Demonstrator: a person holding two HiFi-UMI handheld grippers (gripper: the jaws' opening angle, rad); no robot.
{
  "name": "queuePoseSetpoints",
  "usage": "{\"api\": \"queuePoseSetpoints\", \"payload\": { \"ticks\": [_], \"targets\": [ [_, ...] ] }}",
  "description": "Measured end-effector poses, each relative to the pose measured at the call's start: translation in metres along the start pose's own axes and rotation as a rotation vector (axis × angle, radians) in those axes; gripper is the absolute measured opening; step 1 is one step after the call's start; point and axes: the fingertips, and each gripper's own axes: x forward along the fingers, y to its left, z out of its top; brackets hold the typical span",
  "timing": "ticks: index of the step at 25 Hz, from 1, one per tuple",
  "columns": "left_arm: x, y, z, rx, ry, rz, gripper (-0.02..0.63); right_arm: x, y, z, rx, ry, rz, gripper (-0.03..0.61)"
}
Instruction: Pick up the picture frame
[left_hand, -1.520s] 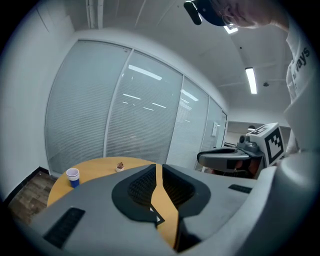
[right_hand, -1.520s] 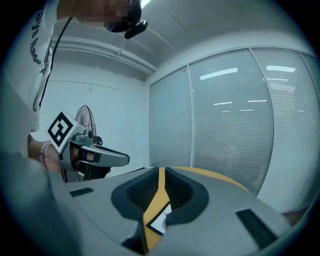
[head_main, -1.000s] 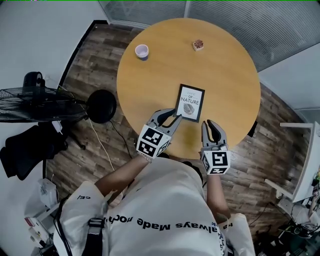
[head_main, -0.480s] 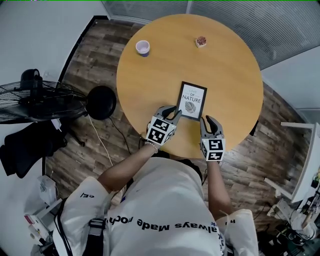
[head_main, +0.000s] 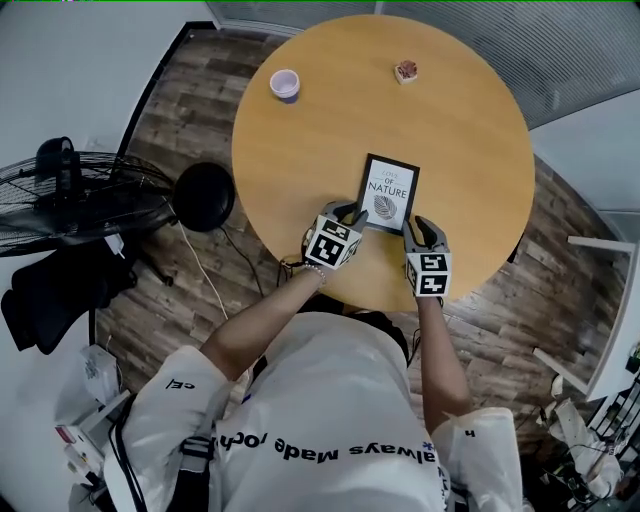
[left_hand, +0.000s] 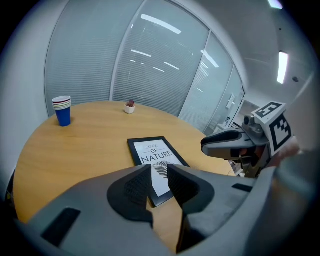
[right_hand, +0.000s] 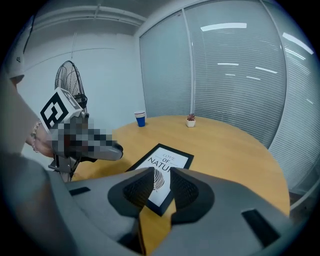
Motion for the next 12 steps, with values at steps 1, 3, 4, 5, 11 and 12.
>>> {"api": "queuePoseSetpoints", "payload": {
  "ticks": [1, 3, 4, 5, 11, 12],
  "targets": [
    [0.004, 0.002, -0.003, -0.005, 0.009, 0.002, 0.101, 0.005, -0.001, -0.004, 0.002, 0.015, 0.002, 0.103],
    [0.011, 0.007, -0.008, -0.018, 0.023, 0.004, 0.101, 0.013, -0.002, -0.013, 0.005, 0.045, 0.005, 0.105],
    [0.014, 0.009, -0.01, -0.025, 0.03, 0.005, 0.101, 0.017, -0.002, -0.017, 0.008, 0.058, 0.006, 0.106],
    [0.017, 0.01, -0.012, -0.03, 0.037, 0.006, 0.101, 0.021, -0.002, -0.021, 0.012, 0.07, 0.007, 0.107],
    [0.035, 0.02, -0.026, -0.052, 0.079, 0.015, 0.103, 0.039, -0.01, -0.046, 0.039, 0.128, -0.002, 0.117],
    [0.038, 0.022, -0.029, -0.055, 0.085, 0.016, 0.104, 0.042, -0.011, -0.048, 0.043, 0.137, -0.003, 0.12]
  ]
}}
